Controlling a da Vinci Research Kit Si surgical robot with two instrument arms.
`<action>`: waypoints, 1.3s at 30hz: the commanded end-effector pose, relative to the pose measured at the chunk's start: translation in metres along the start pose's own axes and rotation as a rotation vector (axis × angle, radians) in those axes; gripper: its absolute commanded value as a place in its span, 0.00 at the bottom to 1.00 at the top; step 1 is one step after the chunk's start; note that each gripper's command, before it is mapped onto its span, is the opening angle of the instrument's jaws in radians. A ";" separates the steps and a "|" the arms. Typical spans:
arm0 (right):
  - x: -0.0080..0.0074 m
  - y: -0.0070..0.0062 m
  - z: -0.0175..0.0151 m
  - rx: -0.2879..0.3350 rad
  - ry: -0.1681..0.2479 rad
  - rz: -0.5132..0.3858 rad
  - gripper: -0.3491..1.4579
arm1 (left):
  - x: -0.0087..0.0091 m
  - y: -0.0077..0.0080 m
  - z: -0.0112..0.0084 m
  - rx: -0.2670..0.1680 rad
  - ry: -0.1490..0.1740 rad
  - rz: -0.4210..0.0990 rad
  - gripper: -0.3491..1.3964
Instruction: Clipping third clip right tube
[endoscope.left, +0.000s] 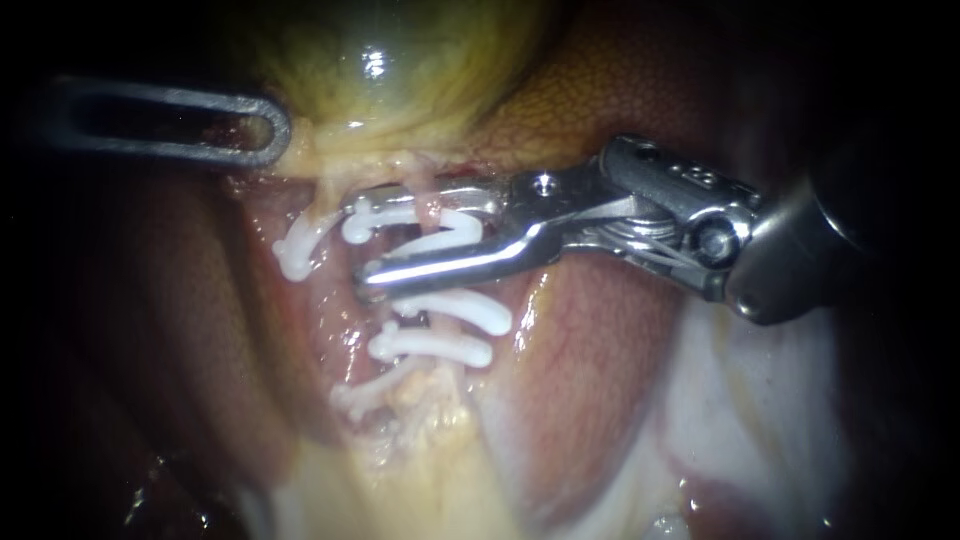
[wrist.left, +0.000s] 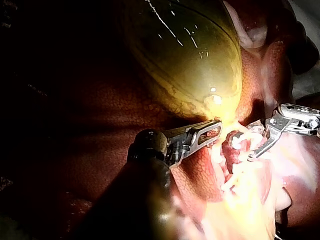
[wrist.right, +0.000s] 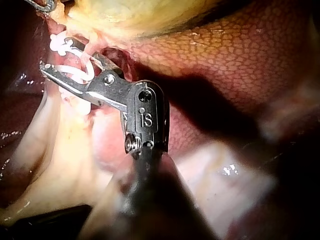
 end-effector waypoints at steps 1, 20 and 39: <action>0.0000 0.0001 0.0000 0.000 0.000 0.000 0.30 | 0.0000 0.0000 0.0000 -0.001 0.000 0.000 0.00; -0.0002 0.0002 -0.0005 -0.017 0.000 0.118 0.00 | 0.0001 0.0000 0.0001 -0.002 -0.001 0.000 0.00; -0.0005 -0.0003 -0.0007 -0.121 0.014 0.138 0.00 | 0.0003 0.0000 0.0002 -0.003 -0.001 0.007 0.00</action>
